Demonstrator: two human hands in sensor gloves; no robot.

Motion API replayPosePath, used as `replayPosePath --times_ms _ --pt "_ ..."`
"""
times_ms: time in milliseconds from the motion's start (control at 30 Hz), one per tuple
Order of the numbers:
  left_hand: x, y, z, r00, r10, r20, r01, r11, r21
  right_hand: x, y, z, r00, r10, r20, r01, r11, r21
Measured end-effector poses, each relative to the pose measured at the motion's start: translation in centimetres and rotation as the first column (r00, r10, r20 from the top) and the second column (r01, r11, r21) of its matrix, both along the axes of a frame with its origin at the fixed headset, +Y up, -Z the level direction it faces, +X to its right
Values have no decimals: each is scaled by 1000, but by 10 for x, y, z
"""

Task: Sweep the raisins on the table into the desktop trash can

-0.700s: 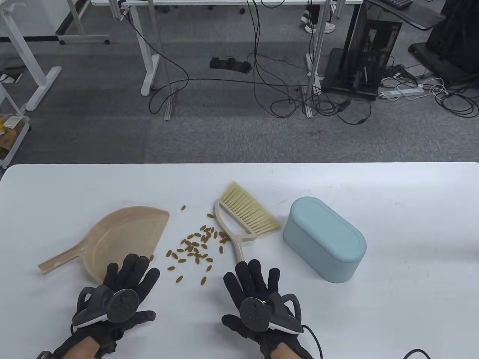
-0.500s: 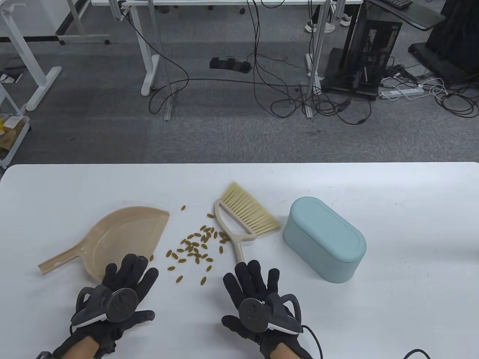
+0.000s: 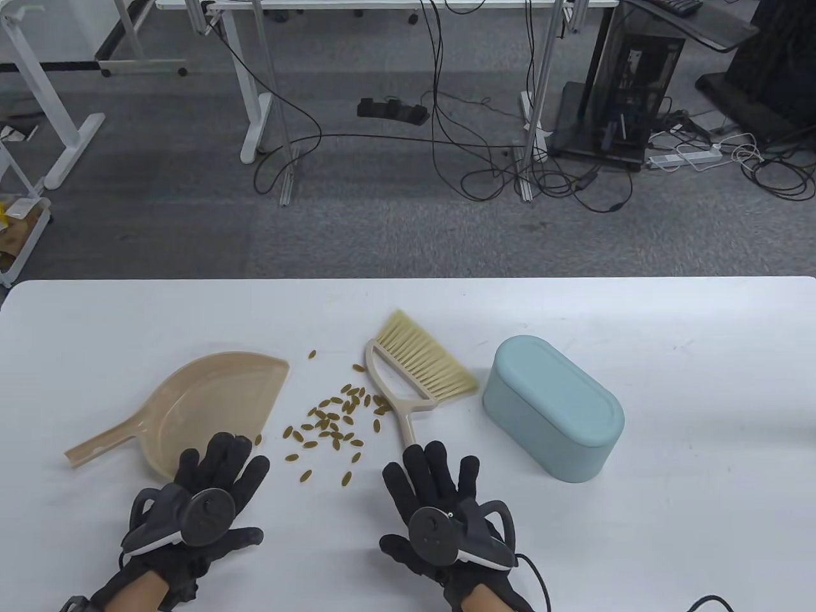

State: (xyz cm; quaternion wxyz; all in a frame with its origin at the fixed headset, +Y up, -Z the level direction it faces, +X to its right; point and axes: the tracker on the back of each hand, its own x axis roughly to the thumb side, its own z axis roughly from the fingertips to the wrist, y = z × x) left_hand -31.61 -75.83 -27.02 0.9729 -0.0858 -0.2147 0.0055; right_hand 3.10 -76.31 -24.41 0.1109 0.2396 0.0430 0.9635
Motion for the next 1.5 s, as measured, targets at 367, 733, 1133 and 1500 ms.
replayPosePath --times_ms 367,733,1133,1500 --pt "-1 1 0 1000 0 -10 0 1000 2 2 -1 0 1000 11 16 -11 1000 -7" --pt "-9 8 -3 998 40 -58 -40 999 16 6 9 -2 987 62 149 -83 987 139" --pt "-17 17 -4 990 90 -108 -87 996 28 -14 -5 -26 819 440 369 -397 898 -190" --pt "-23 22 -4 982 137 -130 -134 990 30 -36 -21 -43 689 547 474 -403 834 -377"
